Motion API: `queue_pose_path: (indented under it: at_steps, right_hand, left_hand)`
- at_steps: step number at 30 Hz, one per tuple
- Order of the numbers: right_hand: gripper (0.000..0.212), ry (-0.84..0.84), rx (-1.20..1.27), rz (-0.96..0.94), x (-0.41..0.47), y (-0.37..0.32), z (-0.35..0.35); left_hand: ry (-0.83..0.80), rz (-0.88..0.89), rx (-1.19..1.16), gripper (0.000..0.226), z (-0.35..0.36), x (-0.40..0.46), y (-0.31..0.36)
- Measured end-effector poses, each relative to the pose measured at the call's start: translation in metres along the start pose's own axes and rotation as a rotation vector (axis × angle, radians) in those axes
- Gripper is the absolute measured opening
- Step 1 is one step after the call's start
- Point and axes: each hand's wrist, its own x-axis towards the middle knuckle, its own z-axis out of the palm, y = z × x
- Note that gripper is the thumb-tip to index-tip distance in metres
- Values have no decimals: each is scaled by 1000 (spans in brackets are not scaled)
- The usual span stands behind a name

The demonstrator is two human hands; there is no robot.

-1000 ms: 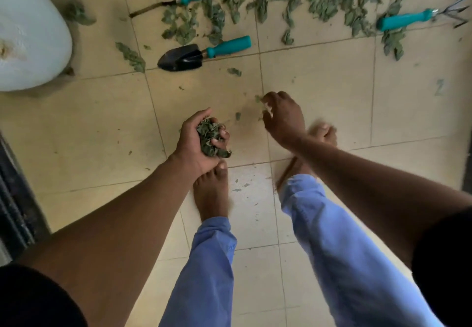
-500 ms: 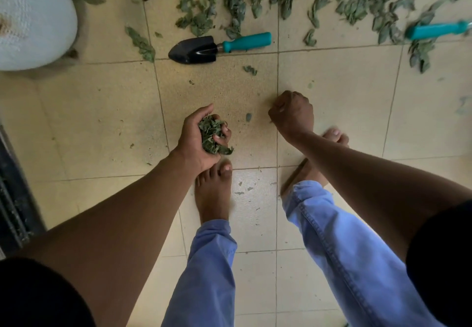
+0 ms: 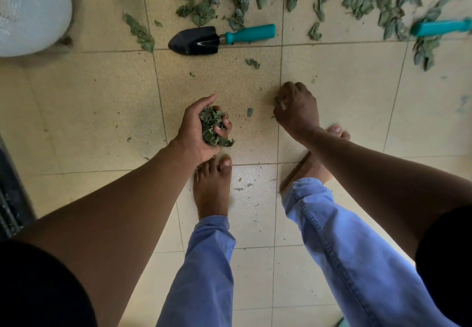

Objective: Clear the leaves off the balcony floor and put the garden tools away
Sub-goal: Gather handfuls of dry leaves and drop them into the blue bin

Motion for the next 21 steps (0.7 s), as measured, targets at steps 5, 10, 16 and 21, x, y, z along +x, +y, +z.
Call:
queue_pose_path:
  at_steps: [5,10,16,21]
  right_hand:
    - [13,-2,-12,-4,1,0,1]
    - [10,8,-15,-3,3,-2,-2]
    - [9,42,-59,-3,4,-5,-12]
    - [7,-59,-67,-94,-18,2,-10]
  left_hand:
    - [-40,-26,-7,33,-13,0,-3]
    - [-45,-42,3,32,-18,0,-3]
    - [-41,-48,6,31,-24,0,-2]
    - [-42,-51,15,33,-25,-1,-1]
